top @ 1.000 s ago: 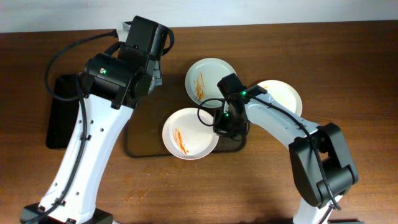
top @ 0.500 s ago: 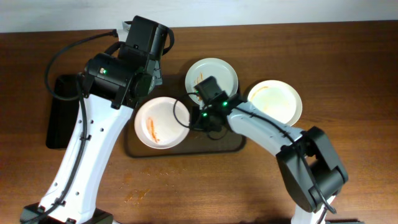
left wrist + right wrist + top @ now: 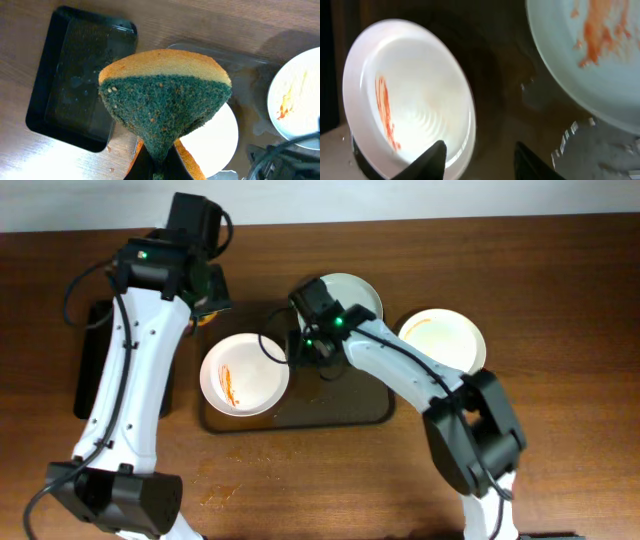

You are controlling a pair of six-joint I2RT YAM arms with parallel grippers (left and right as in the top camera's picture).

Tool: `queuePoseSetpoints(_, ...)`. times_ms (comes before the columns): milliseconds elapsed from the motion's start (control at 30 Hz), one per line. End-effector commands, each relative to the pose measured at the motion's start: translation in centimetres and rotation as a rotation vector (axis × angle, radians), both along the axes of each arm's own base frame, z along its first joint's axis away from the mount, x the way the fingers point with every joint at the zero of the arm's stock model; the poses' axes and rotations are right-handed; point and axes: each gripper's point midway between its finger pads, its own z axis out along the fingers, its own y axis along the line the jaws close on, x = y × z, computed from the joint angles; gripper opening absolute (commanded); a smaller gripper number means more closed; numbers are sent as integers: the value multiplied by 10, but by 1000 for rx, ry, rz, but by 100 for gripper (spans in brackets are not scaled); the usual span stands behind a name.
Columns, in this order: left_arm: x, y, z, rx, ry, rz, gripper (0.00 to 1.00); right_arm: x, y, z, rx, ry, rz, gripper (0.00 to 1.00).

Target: Clean dirty plates on tray and stack at the side

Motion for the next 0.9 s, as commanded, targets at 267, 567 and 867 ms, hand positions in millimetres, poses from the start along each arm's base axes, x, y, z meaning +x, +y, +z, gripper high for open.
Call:
queuePoseSetpoints(267, 18, -12, -69, -52, 174, -16, 1, -9, 22, -53, -28, 93, 41, 21)
queuePoseSetpoints(567, 15, -14, -111, -76, 293, -10, 1, -3, 11, -63, 33, 195, -58, 4)
queuePoseSetpoints(867, -14, -17, -214, -86, 402, -76, 1, -4, 7, -63, 39, 222, -76, 4)
